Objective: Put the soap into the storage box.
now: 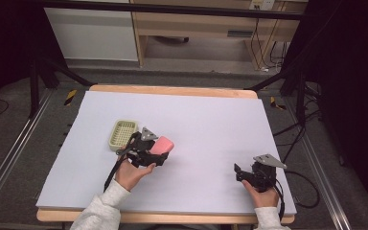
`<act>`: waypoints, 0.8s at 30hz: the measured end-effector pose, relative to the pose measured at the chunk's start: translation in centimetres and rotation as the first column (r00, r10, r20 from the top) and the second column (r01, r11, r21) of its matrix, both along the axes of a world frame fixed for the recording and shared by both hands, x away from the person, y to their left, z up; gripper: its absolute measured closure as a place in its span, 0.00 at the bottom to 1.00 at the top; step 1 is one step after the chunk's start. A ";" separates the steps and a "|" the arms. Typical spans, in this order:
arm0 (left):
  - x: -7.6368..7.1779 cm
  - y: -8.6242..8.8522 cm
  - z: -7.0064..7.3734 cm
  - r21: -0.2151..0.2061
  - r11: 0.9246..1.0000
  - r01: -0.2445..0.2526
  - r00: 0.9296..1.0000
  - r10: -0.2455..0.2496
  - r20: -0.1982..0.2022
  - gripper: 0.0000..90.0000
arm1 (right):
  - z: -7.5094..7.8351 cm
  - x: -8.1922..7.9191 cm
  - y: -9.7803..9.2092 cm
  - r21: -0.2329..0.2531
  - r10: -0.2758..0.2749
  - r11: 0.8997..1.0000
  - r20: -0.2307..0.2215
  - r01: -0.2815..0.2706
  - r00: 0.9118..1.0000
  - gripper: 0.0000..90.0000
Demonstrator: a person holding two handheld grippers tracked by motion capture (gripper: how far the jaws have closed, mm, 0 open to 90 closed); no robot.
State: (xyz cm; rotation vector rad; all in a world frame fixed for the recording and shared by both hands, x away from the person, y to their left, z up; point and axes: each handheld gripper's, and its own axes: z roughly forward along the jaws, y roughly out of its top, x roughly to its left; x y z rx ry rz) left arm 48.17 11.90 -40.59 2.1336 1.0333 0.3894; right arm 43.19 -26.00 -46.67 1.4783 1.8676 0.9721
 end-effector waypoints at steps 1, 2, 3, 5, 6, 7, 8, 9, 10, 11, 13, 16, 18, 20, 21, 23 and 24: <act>0.0 0.1 0.0 -0.001 1.000 -0.002 1.000 0.002 0.000 0.41 | 0.0 0.0 0.0 0.000 0.000 1.000 0.000 0.000 1.000 0.14; 0.0 0.3 0.1 0.001 1.000 -0.003 1.000 0.003 0.002 0.41 | 0.0 0.0 0.0 0.000 0.000 1.000 0.000 0.000 1.000 0.14; 0.0 0.5 0.2 -0.002 1.000 -0.004 1.000 0.004 0.003 0.41 | 0.0 0.0 0.0 0.001 -0.001 1.000 0.000 0.001 1.000 0.14; -0.1 0.8 0.3 -0.001 1.000 -0.004 1.000 0.004 0.005 0.41 | 0.0 0.0 0.0 0.000 0.000 1.000 0.001 0.000 1.000 0.14; -0.1 1.0 0.4 0.002 1.000 -0.005 1.000 0.005 0.008 0.41 | 0.0 0.0 0.0 0.000 0.000 1.000 0.000 0.000 1.000 0.14; -0.1 1.1 0.5 0.006 1.000 -0.006 1.000 0.006 0.011 0.41 | 0.0 0.0 0.0 0.001 -0.001 1.000 0.000 0.001 1.000 0.14; -0.2 1.3 0.6 0.001 1.000 -0.010 1.000 0.010 0.014 0.41 | 0.0 0.0 0.0 0.000 0.000 1.000 0.001 0.000 1.000 0.14; -0.2 1.5 0.7 0.004 1.000 -0.010 1.000 0.010 0.015 0.41 | 0.0 0.0 0.0 0.001 0.000 1.000 0.001 0.000 1.000 0.14; -0.2 1.8 0.8 0.001 1.000 -0.014 1.000 0.014 0.017 0.41 | 0.0 0.0 0.0 0.001 0.001 1.000 0.001 -0.001 1.000 0.14; -0.2 1.9 0.9 -0.004 1.000 -0.018 1.000 0.018 0.017 0.41 | 0.0 0.0 0.0 0.000 0.000 1.000 0.001 0.000 1.000 0.14; -0.1 2.3 1.0 -0.004 1.000 -0.025 0.999 0.025 0.020 0.41 | 0.0 0.0 0.0 -0.001 0.001 1.000 0.001 -0.001 1.000 0.14; 0.0 2.9 1.2 -0.004 0.999 -0.036 0.999 0.036 0.024 0.41 | 0.0 0.0 0.1 -0.001 0.000 1.000 0.001 0.000 1.000 0.14; 0.1 3.2 1.4 -0.010 0.999 -0.045 0.999 0.045 0.027 0.41 | 0.0 0.0 0.1 0.000 0.000 1.000 0.001 0.000 1.000 0.14; 0.1 3.6 1.5 -0.014 0.998 -0.053 0.998 0.053 0.030 0.41 | 0.0 0.0 0.0 -0.001 0.000 1.000 0.001 0.000 1.000 0.14; 0.2 3.8 1.6 -0.016 0.998 -0.057 0.998 0.058 0.031 0.41 | 0.0 0.0 0.0 -0.002 0.001 1.000 0.001 -0.001 1.000 0.14; 0.3 4.2 1.8 -0.018 0.998 -0.064 0.997 0.065 0.033 0.41 | 0.0 0.0 0.0 -0.002 0.000 1.000 0.002 0.000 1.000 0.14; 0.3 4.4 1.9 -0.019 0.997 -0.069 0.997 0.069 0.036 0.41 | 0.0 0.0 0.0 0.000 0.000 1.000 0.001 0.000 1.000 0.14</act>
